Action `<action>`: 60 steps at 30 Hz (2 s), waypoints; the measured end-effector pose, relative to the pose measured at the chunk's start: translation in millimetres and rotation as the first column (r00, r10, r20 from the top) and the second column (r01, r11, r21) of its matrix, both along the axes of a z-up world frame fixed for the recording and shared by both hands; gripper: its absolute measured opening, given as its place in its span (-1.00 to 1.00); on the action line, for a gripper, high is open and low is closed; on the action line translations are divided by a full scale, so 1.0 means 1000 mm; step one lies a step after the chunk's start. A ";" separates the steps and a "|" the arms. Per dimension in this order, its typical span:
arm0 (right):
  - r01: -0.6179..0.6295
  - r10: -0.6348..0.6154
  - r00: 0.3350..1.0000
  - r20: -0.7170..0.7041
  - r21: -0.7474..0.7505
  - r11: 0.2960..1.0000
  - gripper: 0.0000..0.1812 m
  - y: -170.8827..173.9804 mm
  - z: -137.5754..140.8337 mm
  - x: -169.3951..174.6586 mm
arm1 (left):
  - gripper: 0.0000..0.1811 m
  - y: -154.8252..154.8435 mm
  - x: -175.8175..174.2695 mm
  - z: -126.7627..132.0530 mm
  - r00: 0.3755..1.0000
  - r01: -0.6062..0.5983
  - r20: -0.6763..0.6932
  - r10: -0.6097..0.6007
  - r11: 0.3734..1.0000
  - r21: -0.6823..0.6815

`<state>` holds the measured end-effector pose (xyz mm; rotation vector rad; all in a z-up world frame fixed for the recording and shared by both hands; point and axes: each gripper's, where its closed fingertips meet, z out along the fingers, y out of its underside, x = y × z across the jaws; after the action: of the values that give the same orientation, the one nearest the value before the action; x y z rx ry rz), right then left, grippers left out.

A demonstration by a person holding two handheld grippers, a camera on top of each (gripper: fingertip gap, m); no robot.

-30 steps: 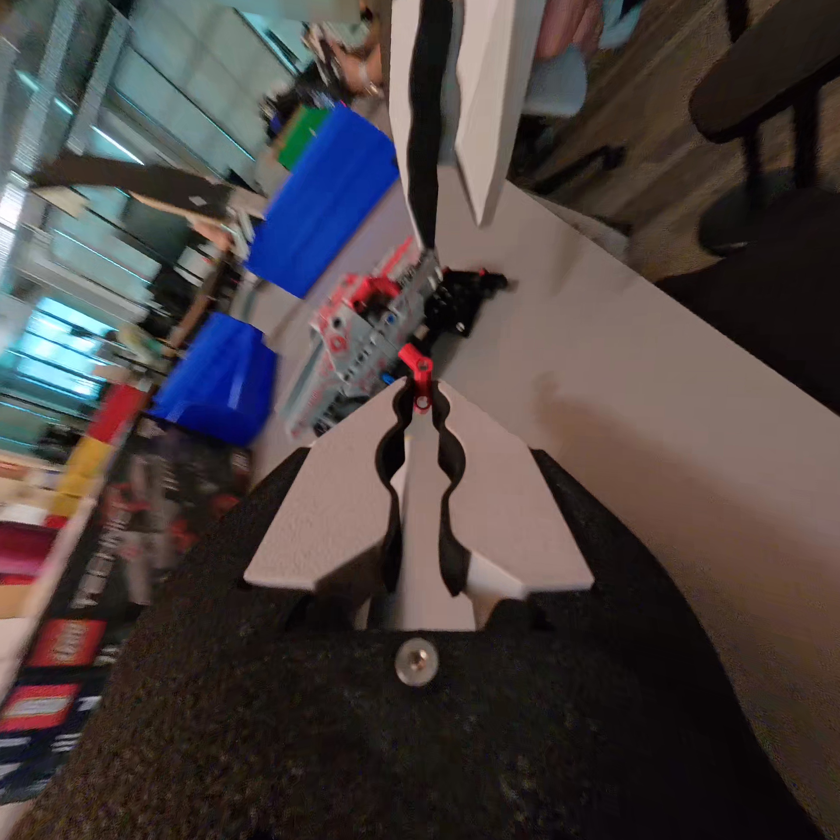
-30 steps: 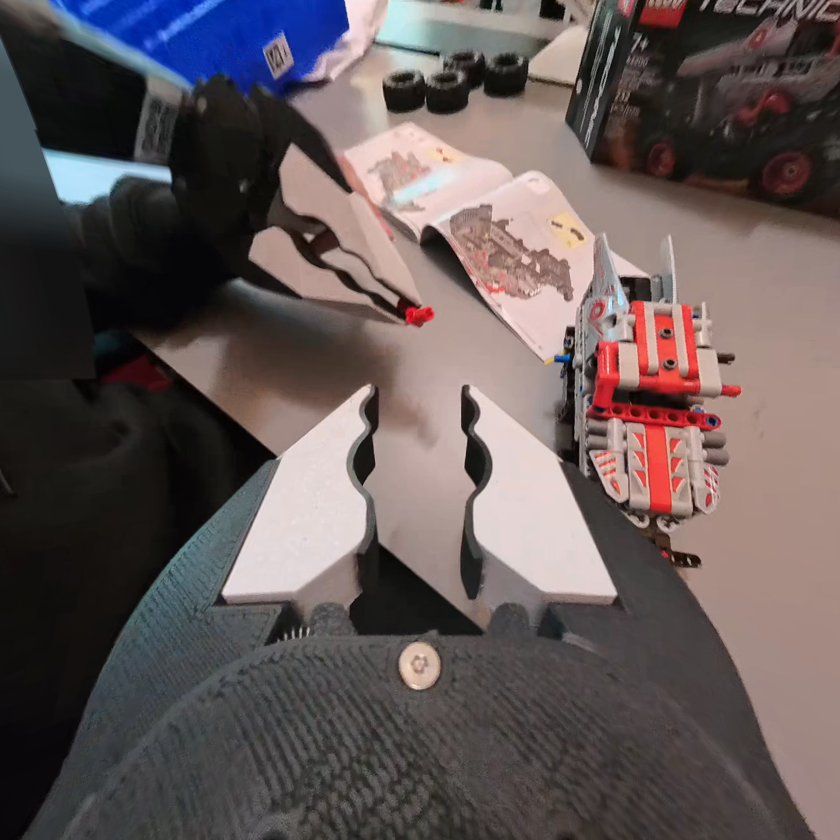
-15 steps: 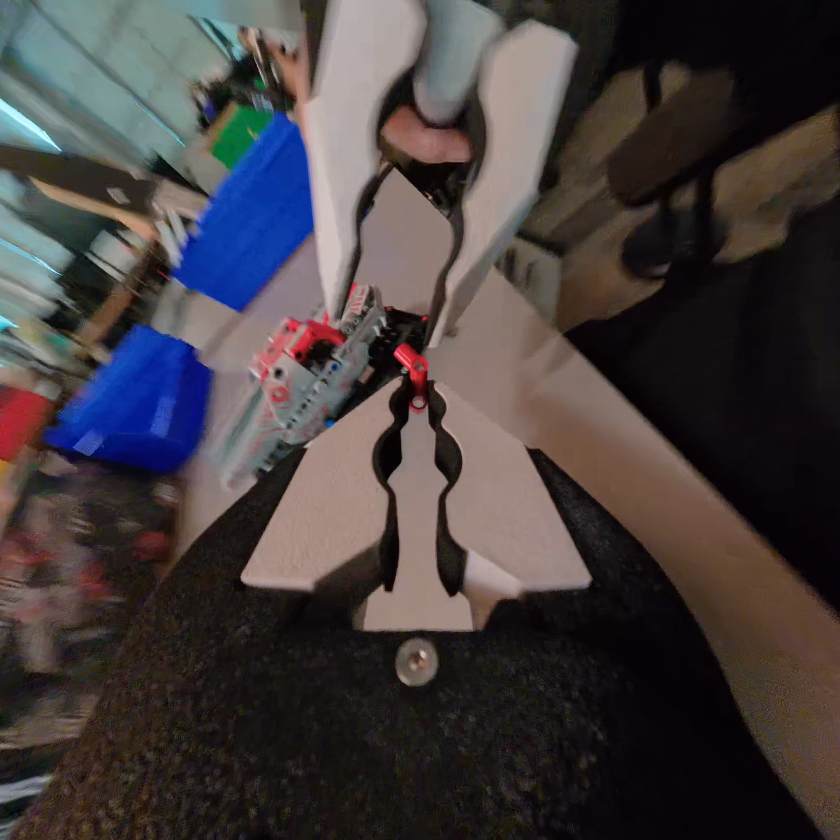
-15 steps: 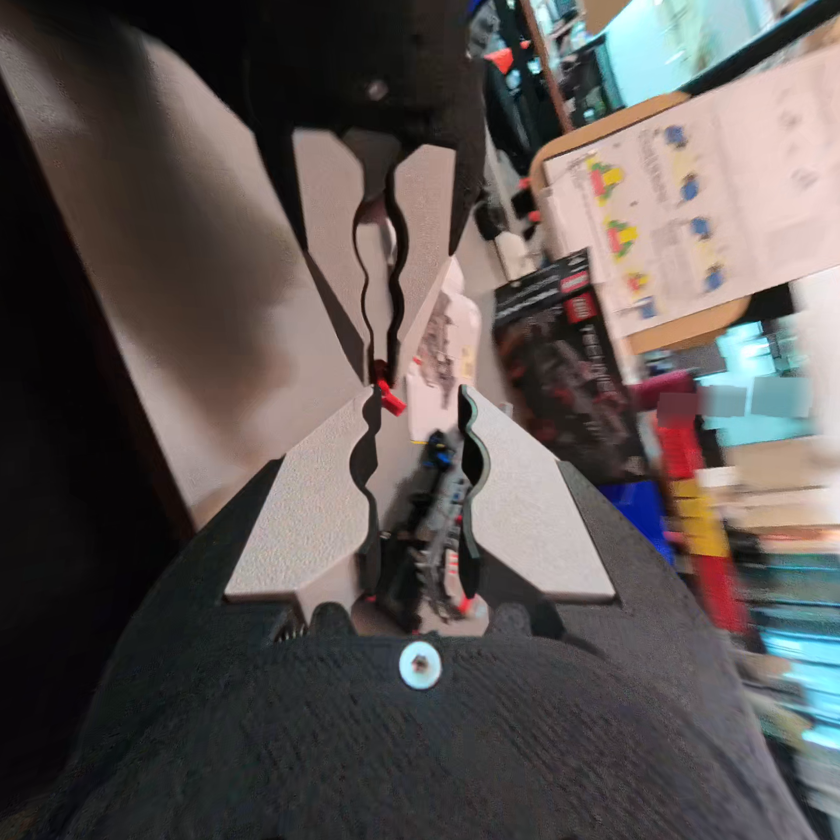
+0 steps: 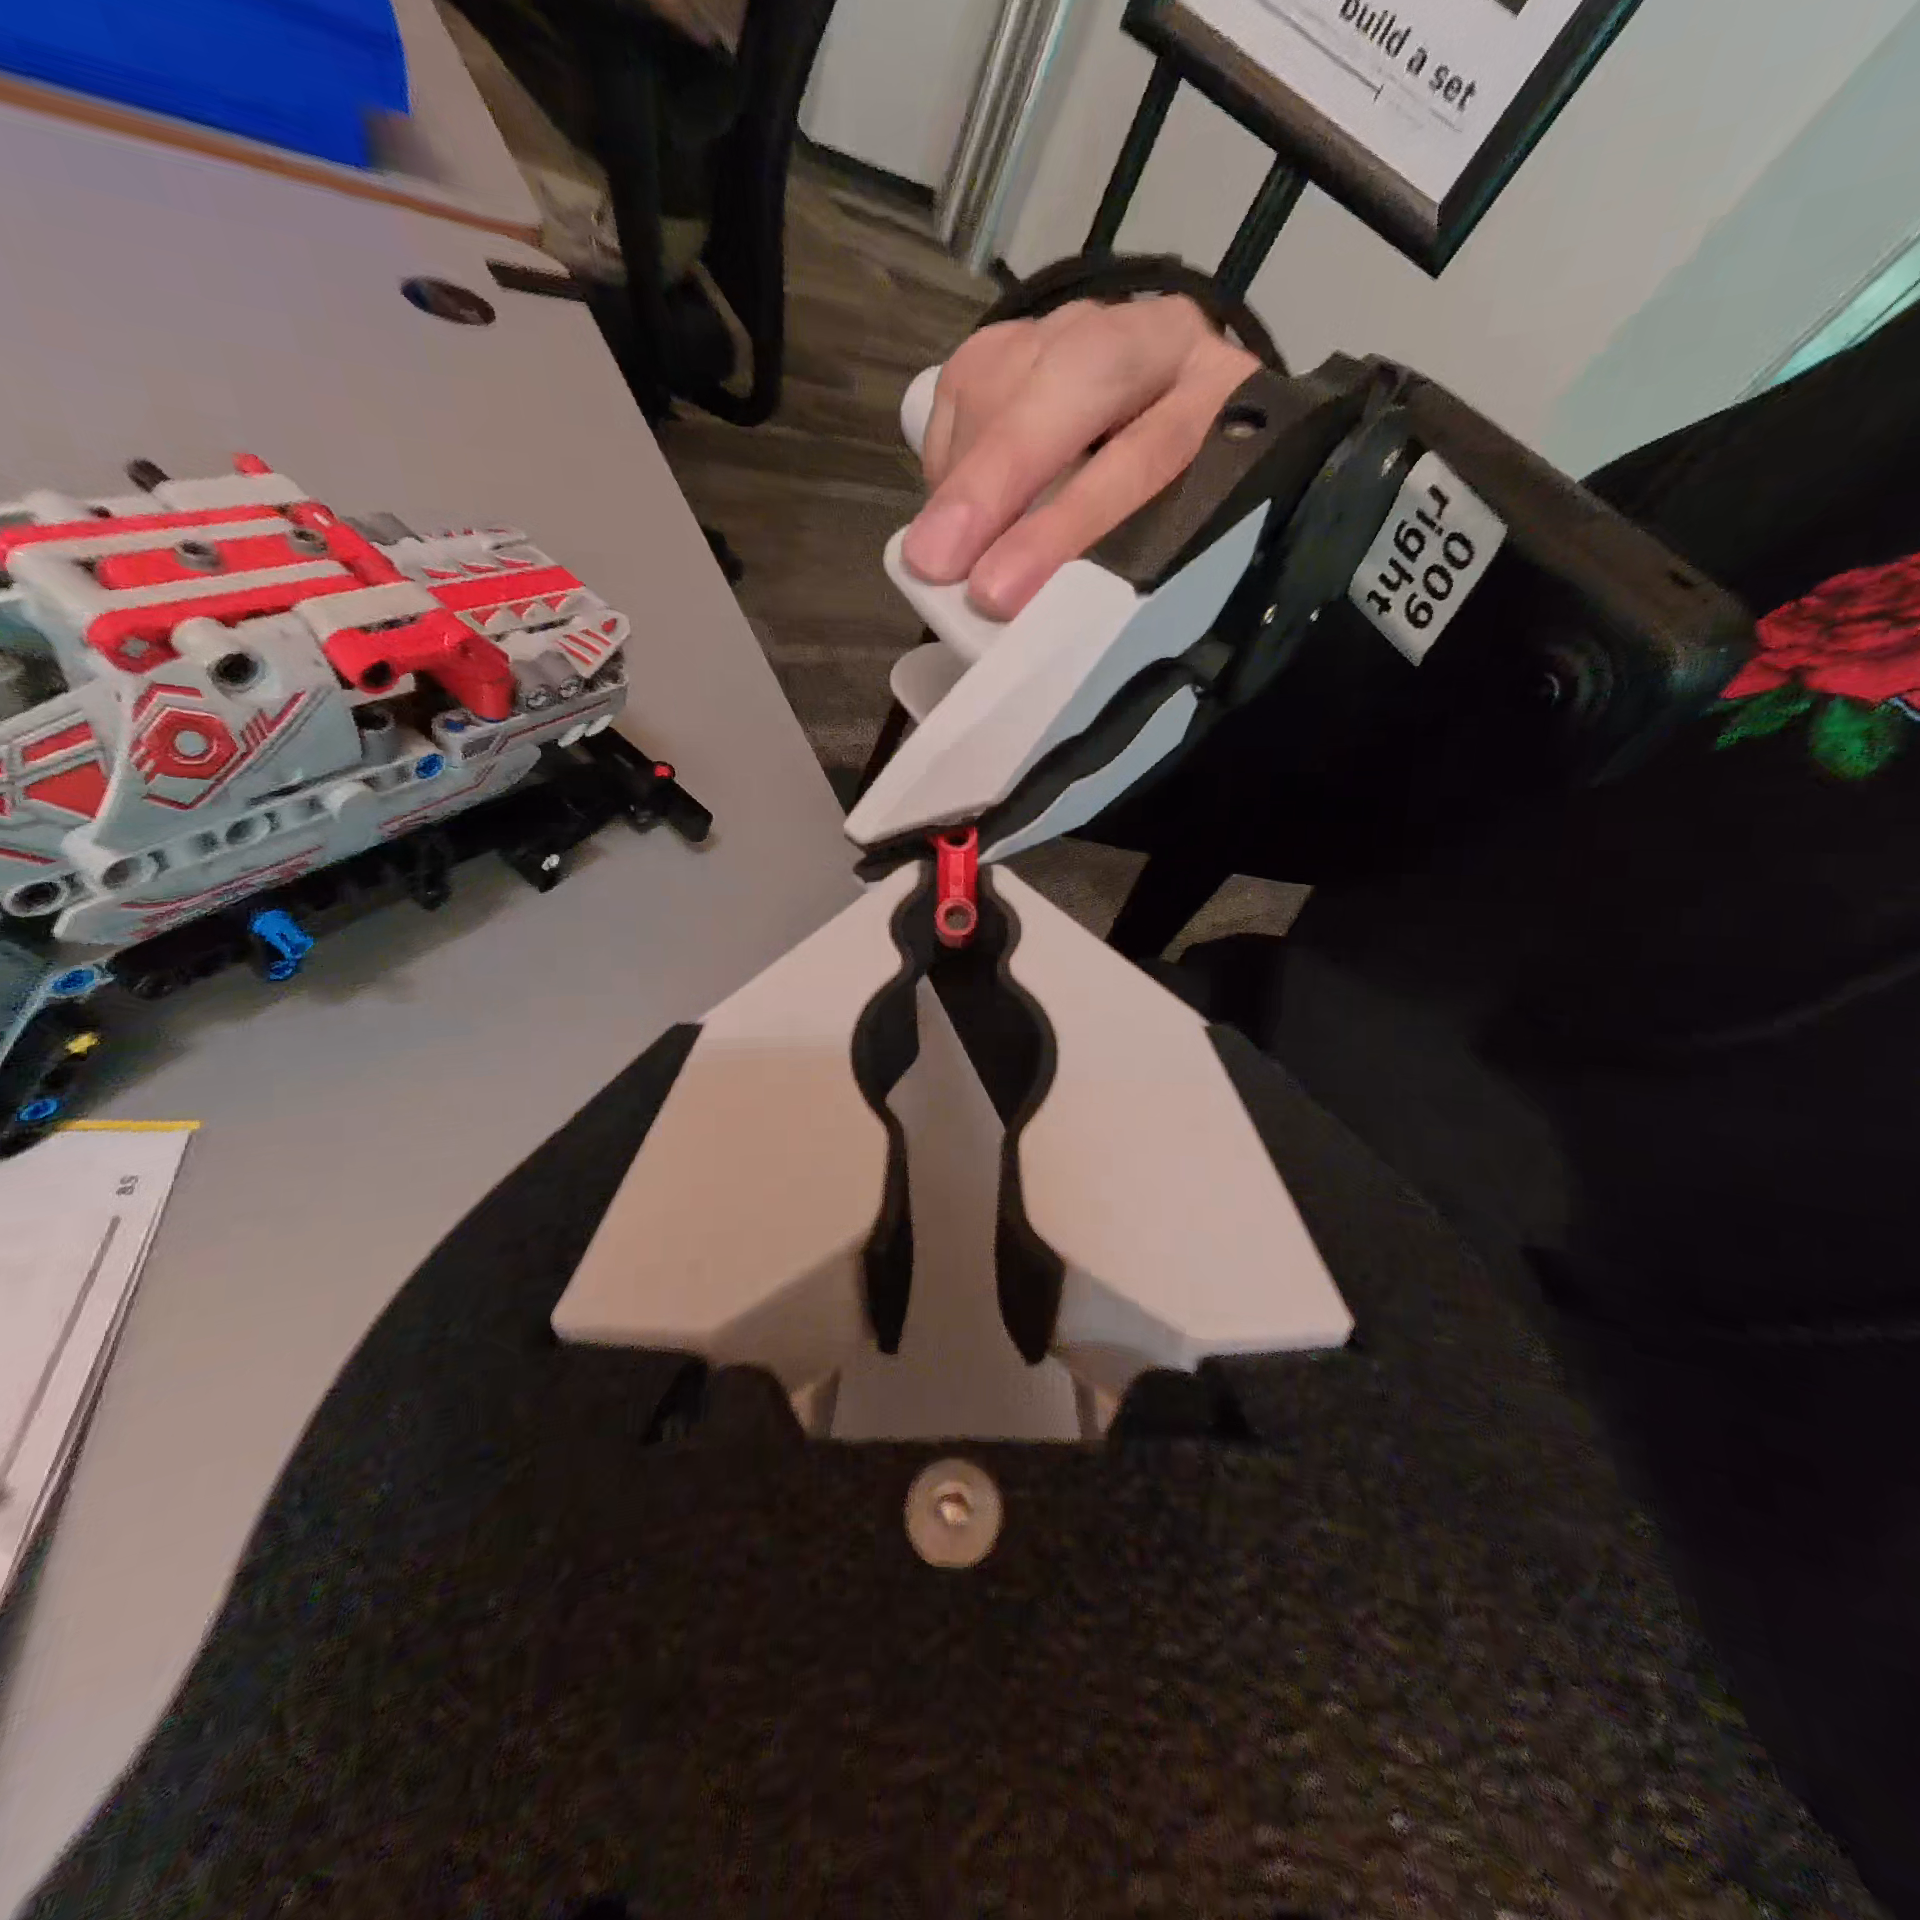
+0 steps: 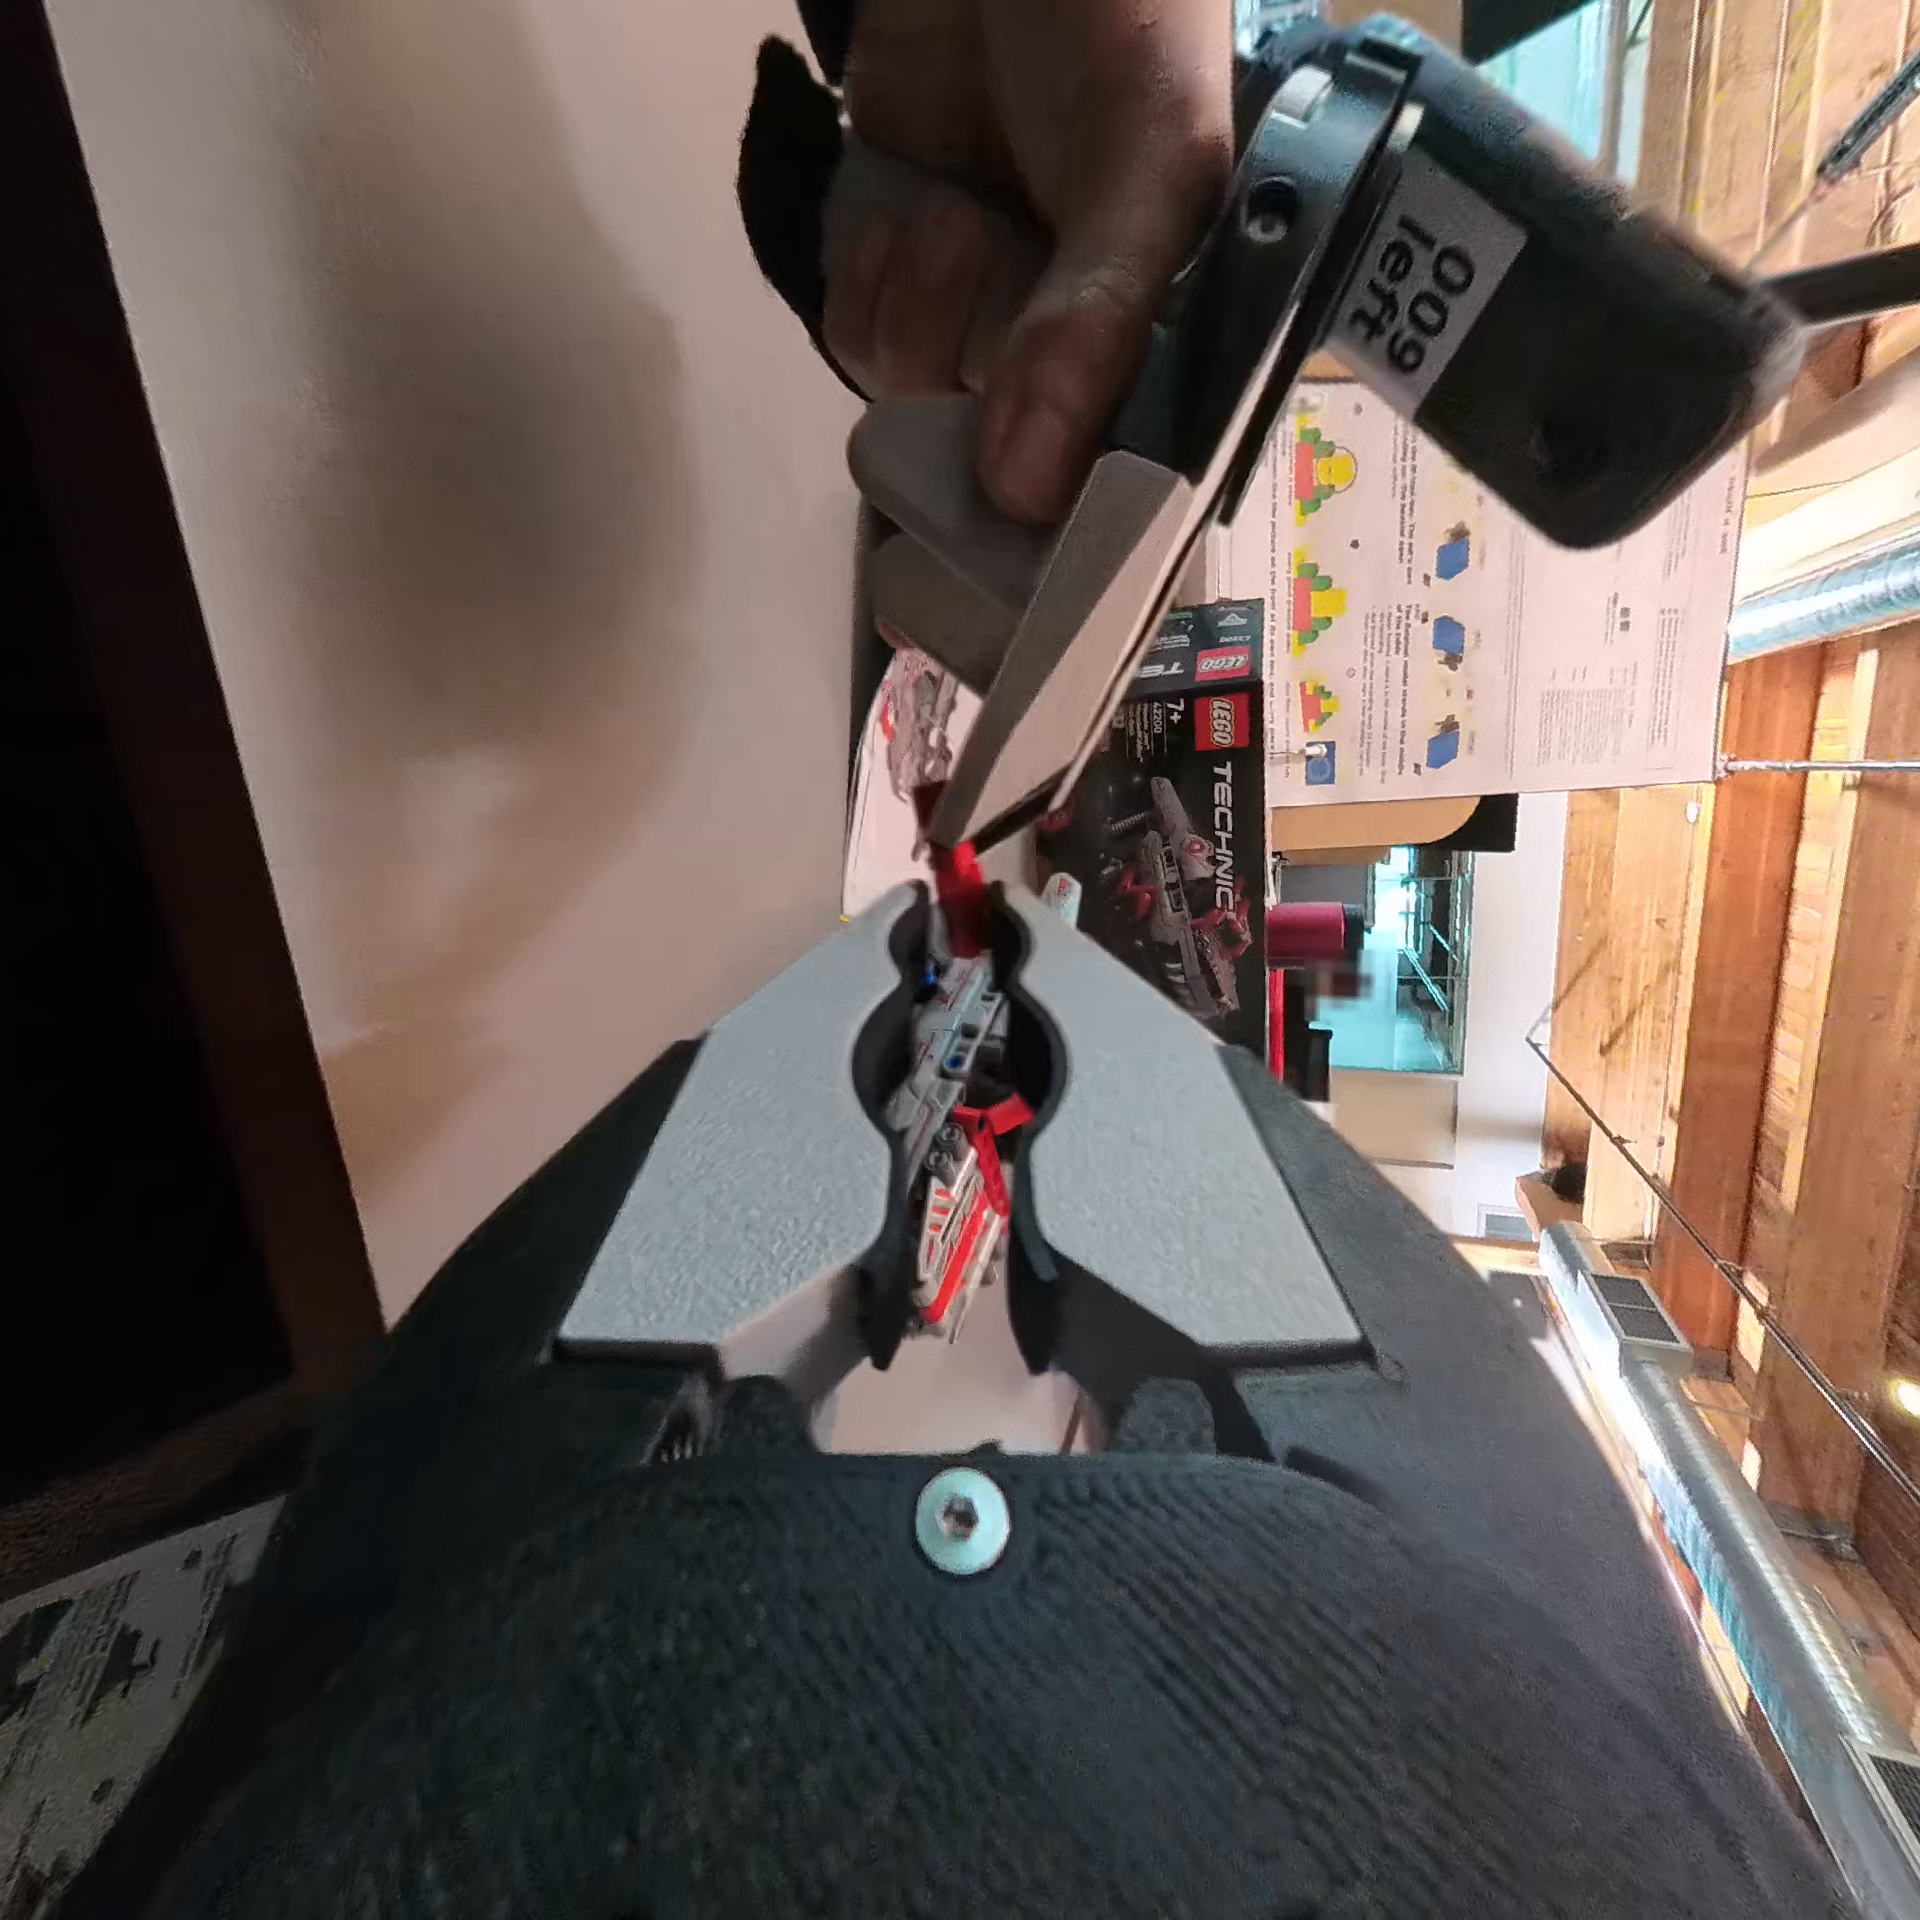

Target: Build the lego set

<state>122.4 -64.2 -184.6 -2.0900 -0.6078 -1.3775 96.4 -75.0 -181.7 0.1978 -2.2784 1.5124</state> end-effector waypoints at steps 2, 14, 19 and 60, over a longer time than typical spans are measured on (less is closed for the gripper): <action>0.048 -0.048 0.998 -0.046 0.008 0.999 -0.94 -0.007 -0.002 0.007 | -0.95 -0.005 0.008 0.002 0.999 -0.033 0.005 0.033 0.999 -0.009; 0.486 -0.096 0.692 -0.716 0.364 0.795 -0.94 -0.035 0.002 0.029 | -0.83 -0.015 0.046 0.023 0.786 -0.192 0.578 0.218 0.975 -0.107; 0.514 0.039 0.550 -0.834 0.375 0.772 -0.93 -0.029 0.001 0.020 | -0.80 -0.019 0.044 0.016 0.717 -0.158 0.684 0.134 0.987 -0.028; 0.458 0.037 0.539 -0.842 0.329 0.826 -0.94 -0.088 -0.006 0.115 | -0.38 -0.050 0.129 0.011 0.754 0.192 0.572 -0.324 0.941 0.279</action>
<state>237.5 -152.3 -190.3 -2.0553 0.4275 -0.3989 225.7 -125.3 -171.1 -0.6360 -2.8050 1.3133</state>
